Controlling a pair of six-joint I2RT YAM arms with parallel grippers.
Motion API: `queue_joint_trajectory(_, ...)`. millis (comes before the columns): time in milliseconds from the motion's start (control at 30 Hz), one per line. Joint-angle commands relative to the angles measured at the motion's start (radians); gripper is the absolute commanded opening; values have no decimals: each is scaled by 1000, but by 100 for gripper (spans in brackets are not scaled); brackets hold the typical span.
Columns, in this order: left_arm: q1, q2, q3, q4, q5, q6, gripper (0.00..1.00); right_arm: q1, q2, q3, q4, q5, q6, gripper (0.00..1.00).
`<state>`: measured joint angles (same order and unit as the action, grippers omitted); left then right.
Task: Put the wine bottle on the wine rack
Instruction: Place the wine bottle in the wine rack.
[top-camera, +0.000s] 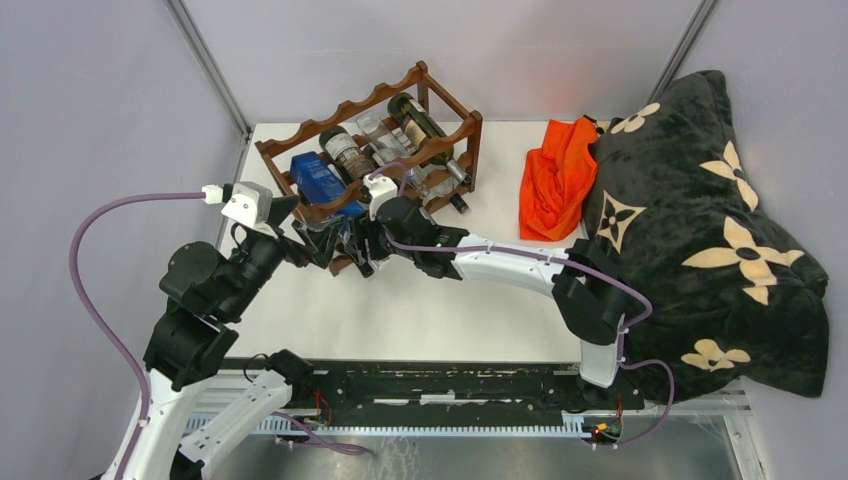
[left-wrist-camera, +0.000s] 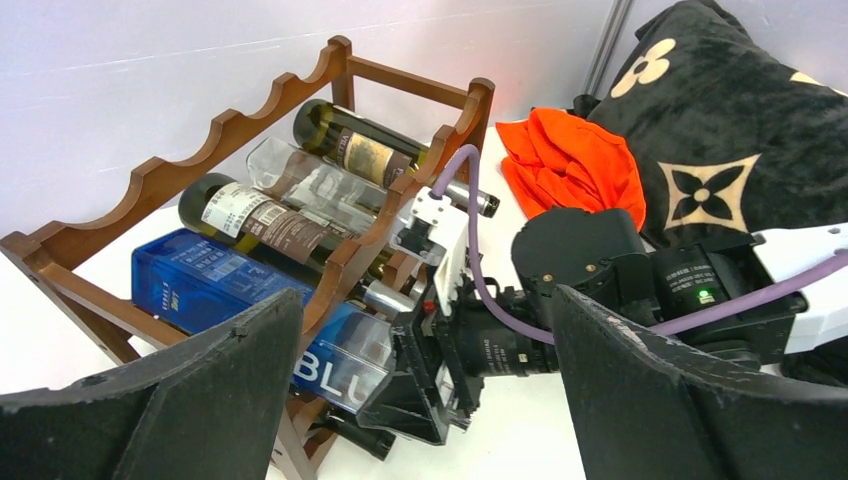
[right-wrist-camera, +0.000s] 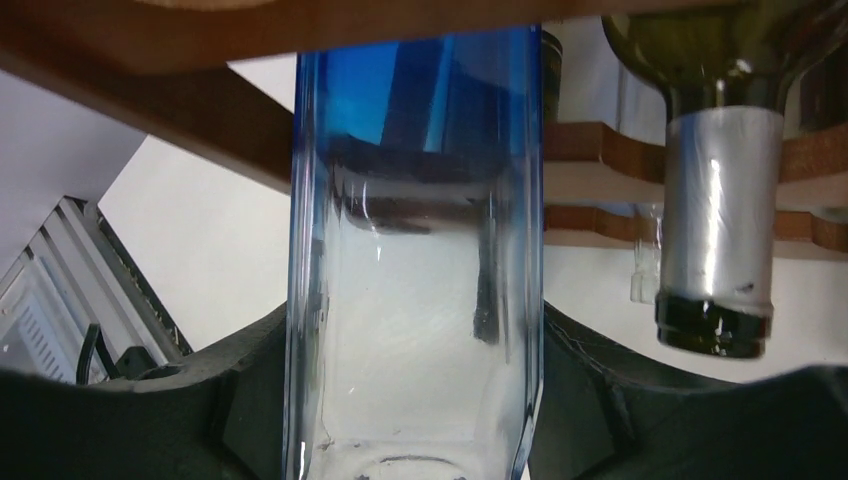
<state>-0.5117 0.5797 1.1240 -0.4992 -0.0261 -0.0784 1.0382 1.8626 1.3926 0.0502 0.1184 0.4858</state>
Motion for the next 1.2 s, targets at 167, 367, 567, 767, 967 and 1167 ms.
queue_joint_trajectory(167,4,-6,-3,26,-26,61,98,0,51,269,180,67,36,0)
queue_joint_trajectory(367,3,-5,-4,27,-30,69,98,0,97,355,82,79,41,0)
queue_joint_trajectory(567,4,-4,-13,33,-30,71,98,2,84,333,48,104,6,0)
queue_joint_trajectory(767,3,3,-12,37,-28,71,98,2,117,396,64,130,-39,0)
queue_joint_trajectory(967,3,1,-12,31,-33,72,98,0,159,464,56,136,-53,0)
queue_joint_trajectory(1167,4,-1,-10,28,-35,72,98,1,168,465,66,150,-52,0)
